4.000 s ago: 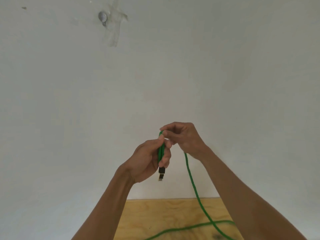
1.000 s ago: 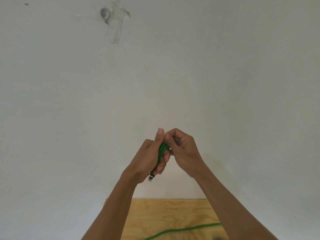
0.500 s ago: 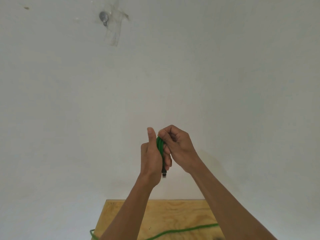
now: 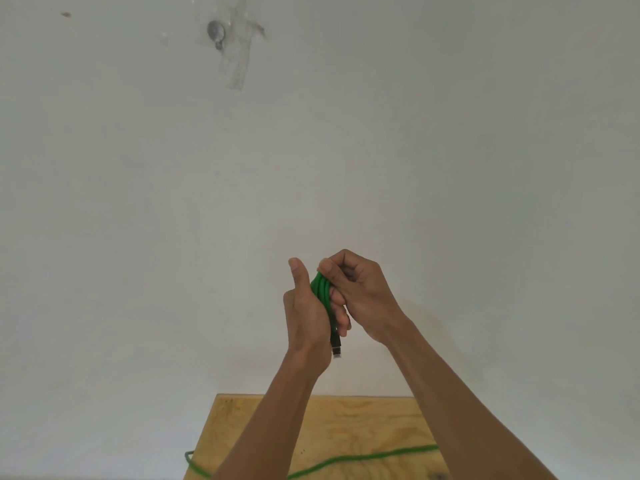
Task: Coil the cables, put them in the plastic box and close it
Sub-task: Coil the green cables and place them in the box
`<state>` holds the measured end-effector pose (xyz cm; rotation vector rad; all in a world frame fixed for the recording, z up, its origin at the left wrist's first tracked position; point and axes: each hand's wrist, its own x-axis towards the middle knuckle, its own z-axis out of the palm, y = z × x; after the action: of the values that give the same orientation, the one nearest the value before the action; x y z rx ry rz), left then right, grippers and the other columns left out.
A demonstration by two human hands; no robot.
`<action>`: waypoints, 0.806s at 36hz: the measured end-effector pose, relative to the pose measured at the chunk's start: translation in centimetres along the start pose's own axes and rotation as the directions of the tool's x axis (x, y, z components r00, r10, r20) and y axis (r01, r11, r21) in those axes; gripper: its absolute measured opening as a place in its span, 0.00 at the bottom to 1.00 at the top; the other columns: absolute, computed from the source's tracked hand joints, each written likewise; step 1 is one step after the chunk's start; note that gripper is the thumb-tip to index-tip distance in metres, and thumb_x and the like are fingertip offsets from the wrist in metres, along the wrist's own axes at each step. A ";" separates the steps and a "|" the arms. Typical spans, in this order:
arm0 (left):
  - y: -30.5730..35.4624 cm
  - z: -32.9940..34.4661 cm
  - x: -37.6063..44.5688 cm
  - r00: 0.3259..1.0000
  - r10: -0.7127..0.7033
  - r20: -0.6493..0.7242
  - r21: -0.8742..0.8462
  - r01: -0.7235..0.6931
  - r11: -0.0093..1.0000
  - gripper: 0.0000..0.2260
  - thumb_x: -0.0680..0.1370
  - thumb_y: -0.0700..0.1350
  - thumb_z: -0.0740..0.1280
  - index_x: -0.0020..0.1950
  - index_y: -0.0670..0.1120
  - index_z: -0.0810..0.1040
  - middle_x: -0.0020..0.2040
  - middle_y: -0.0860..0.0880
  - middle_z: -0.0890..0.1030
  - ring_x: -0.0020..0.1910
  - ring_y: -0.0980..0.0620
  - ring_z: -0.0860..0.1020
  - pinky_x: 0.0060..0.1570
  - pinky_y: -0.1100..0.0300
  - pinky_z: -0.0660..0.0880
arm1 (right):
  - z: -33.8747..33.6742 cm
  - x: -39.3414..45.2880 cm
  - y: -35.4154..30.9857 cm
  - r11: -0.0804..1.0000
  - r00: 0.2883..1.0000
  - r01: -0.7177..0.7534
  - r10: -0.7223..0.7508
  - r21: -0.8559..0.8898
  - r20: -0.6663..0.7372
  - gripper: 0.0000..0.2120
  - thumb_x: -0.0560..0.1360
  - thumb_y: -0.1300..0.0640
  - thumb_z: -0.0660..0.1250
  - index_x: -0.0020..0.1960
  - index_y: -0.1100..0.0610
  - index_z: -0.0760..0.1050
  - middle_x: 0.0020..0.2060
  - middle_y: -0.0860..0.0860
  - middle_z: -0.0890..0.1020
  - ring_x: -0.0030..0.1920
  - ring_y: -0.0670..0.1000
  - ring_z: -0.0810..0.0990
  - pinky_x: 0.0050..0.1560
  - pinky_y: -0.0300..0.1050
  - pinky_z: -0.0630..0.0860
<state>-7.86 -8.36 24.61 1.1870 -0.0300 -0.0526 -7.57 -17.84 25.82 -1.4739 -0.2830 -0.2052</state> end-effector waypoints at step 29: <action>0.0 -2.9 2.0 0.918 0.130 -0.374 0.175 -0.068 0.982 0.27 0.80 0.61 0.62 0.30 0.43 0.68 0.28 0.44 0.66 0.28 0.45 0.67 0.25 0.57 0.63 | 1.1 -1.3 -0.4 0.789 0.970 0.063 -0.193 -0.611 -0.148 0.10 0.80 0.58 0.65 0.56 0.50 0.83 0.45 0.41 0.84 0.47 0.42 0.80 0.48 0.33 0.75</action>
<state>-5.72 -5.80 23.49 1.3362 0.2561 0.2787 -9.02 -16.79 25.84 -2.0545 -0.1529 -0.6010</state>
